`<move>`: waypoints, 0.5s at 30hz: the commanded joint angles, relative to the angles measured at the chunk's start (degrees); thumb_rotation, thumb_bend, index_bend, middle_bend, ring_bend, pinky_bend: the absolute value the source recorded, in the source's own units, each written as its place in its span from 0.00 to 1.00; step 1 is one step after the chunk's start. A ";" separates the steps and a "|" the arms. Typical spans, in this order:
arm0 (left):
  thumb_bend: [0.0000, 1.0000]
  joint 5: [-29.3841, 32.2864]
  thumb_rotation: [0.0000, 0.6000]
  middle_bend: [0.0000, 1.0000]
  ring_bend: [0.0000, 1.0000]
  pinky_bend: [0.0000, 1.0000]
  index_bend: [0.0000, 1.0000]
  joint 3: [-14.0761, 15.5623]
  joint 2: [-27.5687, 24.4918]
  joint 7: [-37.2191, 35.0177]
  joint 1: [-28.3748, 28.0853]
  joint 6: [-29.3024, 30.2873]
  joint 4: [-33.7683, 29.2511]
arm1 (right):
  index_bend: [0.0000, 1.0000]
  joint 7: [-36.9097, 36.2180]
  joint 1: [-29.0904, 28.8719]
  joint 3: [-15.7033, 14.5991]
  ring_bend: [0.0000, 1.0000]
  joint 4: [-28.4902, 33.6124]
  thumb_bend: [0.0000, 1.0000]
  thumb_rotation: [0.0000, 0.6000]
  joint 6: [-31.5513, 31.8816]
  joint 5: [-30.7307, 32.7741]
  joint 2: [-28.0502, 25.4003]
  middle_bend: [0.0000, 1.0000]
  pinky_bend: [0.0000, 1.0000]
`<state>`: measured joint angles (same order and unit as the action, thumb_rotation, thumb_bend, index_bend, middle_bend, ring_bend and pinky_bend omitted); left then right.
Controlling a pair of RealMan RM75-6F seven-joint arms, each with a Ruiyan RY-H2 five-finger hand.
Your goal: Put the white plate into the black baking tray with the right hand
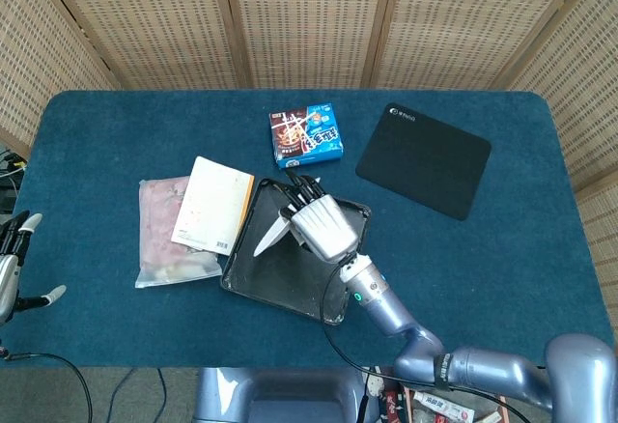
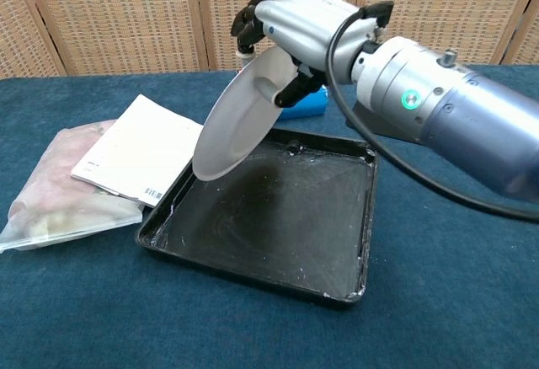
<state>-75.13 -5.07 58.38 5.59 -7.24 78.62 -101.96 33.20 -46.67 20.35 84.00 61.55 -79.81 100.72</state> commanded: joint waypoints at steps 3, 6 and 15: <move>0.00 1.02 1.00 0.00 0.00 0.00 0.00 -0.23 0.26 0.50 -0.35 -0.53 0.20 | 0.62 -1.65 -2.57 -0.95 0.00 -6.38 0.54 1.00 -1.53 1.48 3.74 0.16 0.16; 0.00 1.32 1.00 0.00 0.00 0.00 0.00 -0.27 0.37 0.89 -0.50 -0.69 0.23 | 0.62 -2.85 -2.48 -1.60 0.00 -7.34 0.54 1.00 -1.29 1.50 3.80 0.16 0.16; 0.00 1.42 1.00 0.00 0.00 0.00 0.00 0.05 1.00 2.56 -0.67 -0.54 -0.03 | 0.36 -1.20 -1.26 -5.03 0.00 -1.69 0.17 1.00 -3.83 2.46 -2.82 0.11 0.14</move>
<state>-73.70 -5.07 59.33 8.05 -7.90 78.07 -101.95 30.72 -48.26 16.13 80.82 58.78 -78.14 99.31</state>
